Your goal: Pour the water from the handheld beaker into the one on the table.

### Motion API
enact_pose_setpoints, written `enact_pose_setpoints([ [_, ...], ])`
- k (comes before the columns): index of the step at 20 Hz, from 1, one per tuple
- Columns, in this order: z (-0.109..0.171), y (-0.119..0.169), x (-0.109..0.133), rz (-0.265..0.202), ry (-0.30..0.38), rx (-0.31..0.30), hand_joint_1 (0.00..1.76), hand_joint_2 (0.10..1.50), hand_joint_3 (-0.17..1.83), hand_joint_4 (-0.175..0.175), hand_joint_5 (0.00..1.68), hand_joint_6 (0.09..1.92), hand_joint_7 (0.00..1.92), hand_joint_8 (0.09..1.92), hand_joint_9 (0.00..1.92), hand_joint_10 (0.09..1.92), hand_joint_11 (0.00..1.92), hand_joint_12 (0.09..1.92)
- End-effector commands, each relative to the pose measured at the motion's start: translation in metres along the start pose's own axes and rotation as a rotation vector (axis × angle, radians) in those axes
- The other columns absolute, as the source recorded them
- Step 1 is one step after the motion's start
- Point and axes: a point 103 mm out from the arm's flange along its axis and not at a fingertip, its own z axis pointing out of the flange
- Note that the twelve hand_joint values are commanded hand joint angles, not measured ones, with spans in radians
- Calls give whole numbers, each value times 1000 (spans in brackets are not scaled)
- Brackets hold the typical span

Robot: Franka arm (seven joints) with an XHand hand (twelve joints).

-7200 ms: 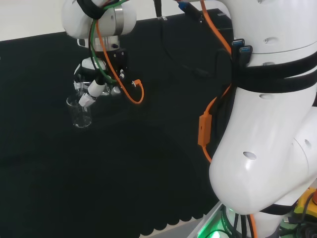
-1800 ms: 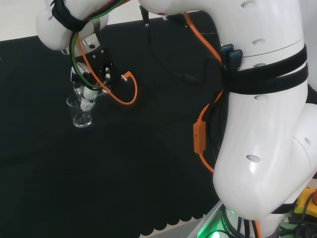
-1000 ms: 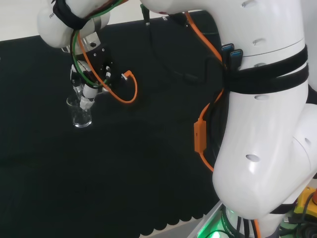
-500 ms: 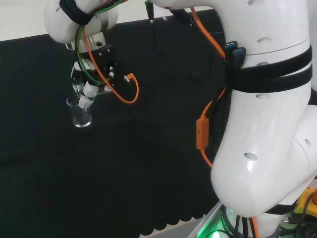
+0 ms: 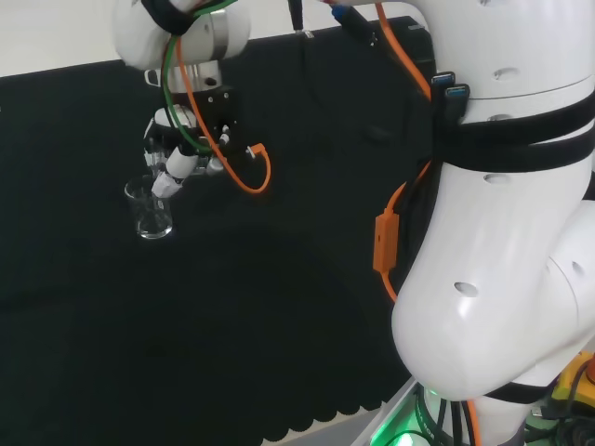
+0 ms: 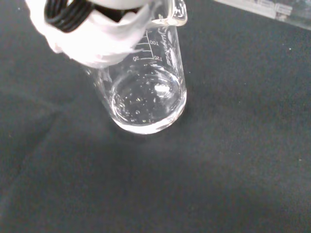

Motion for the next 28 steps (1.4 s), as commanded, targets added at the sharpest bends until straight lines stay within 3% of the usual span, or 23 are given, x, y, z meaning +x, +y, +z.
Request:
enact_pose_setpoints([
  [1,3,0,-15,-11,173,-95,1088,1011,17,175,1199,672,1463,94,1335,150,1000,976],
  [5,4,0,-24,-23,240,-137,1087,1011,18,175,1197,674,1464,93,1336,148,1003,976],
  [15,9,2,-36,-12,258,-163,1086,1012,21,175,1192,682,1464,91,1339,143,1007,973],
  [28,9,-2,-46,-53,323,-187,1085,1011,25,175,1188,690,1465,88,1342,139,1010,970],
])
